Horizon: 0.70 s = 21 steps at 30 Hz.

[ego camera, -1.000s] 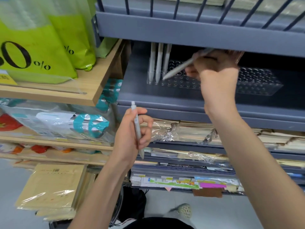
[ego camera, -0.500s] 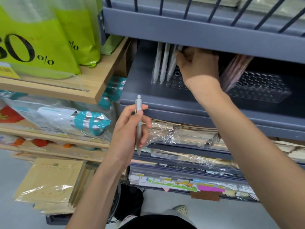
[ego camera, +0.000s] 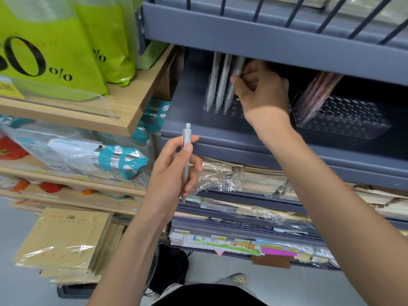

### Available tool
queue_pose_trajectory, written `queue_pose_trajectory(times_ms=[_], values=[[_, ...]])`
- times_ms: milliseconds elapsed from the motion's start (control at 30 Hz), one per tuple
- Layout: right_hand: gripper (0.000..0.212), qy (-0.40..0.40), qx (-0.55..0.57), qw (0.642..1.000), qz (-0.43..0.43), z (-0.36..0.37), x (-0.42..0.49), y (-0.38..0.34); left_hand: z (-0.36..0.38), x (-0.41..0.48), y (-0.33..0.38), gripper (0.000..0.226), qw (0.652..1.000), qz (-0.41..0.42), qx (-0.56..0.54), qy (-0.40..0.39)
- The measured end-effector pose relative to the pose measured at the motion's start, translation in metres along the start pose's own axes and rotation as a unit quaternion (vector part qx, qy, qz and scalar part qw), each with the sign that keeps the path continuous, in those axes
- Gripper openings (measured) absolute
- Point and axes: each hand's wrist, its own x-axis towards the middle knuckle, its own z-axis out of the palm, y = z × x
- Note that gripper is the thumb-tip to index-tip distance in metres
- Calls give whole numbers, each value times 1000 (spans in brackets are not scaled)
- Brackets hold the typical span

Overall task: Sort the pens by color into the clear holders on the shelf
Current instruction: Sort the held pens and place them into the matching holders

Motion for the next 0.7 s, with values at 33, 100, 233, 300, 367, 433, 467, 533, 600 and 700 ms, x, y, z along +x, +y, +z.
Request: queue_pose_trajectory(times_ms=[33,100,233,300,367,433,467,533,600,700], values=[[20,1,5,1000,2,0,-1,0,0,0,0,24,1000,0,-1,2],[19,-2,10,1000,5,1,-2,0,1,-1,0,25,1000,-1,-13,10],[17,-18,19,1000,18,-1,-5,2,0,-1,2,15,998,-9,-57,36],[15,-1,49,998,29,-5,-10,4,-1,-2,5,13,998,0,-45,47],[11,20,109,993,46,-11,-18,1,-2,-4,7,11,998,20,1,54],[9,-3,182,981,67,-19,-29,-3,-1,-5,10,12,996,54,46,54],[14,-33,204,976,71,-23,-35,-5,0,-5,12,14,994,72,60,55],[13,-117,237,962,64,-33,-48,-10,5,-4,14,15,991,98,74,55],[8,-184,245,951,32,-41,-60,-14,12,-1,16,19,989,107,86,53],[5,-195,253,948,8,-46,-69,-14,22,3,18,20,990,102,92,37]])
